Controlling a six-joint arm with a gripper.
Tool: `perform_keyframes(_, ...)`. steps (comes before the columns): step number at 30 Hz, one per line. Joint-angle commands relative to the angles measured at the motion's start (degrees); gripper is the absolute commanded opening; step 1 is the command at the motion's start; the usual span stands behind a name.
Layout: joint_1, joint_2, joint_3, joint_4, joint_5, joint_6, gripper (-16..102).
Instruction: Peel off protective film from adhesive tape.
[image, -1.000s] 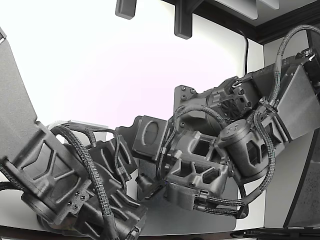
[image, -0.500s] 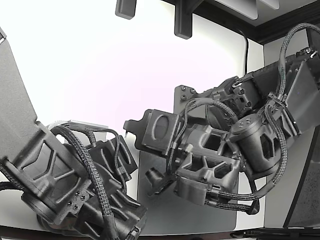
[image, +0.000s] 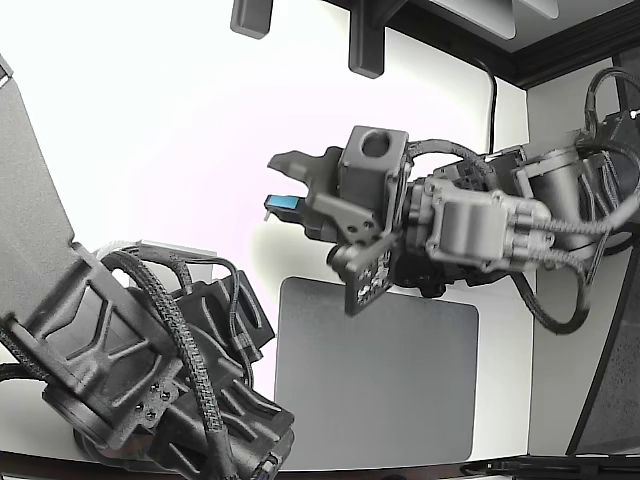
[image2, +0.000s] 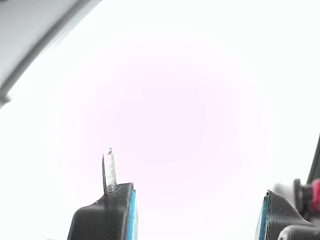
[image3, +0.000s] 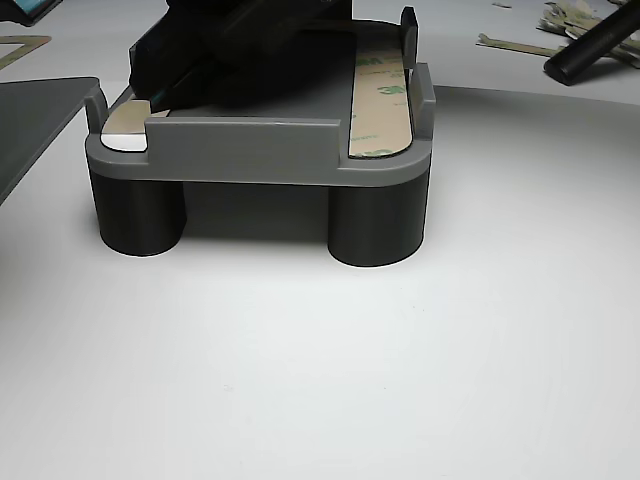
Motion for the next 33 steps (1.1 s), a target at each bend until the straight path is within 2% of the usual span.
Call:
perform_keyframes(1, -13.5, 11.6, 1.9, -4.4, -12.8, 3.8, 100)
perform_keyframes(3, -17.6, 14.5, 2.6, -4.8, -17.2, 8.9, 100)
perform_keyframes(7, -18.9, 18.7, 4.6, -7.0, -18.0, 22.7, 100)
perform_keyframes(10, -18.9, 19.9, 6.1, -8.4, -20.7, 33.0, 99)
perform_keyframes(15, -20.3, 23.4, 4.7, -1.1, -21.5, 36.9, 99)
perform_keyframes(18, -24.8, 23.9, 5.8, 3.4, -25.0, 36.9, 100)
perform_keyframes(20, -29.3, 24.0, 9.6, 3.5, -30.0, 35.4, 100)
perform_keyframes(23, -30.2, 22.0, 9.3, 2.5, -32.3, 34.5, 100)
perform_keyframes(27, -30.2, 23.6, 9.8, 2.8, -29.4, 36.0, 100)
perform_keyframes(33, -30.1, 24.0, 9.9, 2.9, -28.1, 36.9, 100)
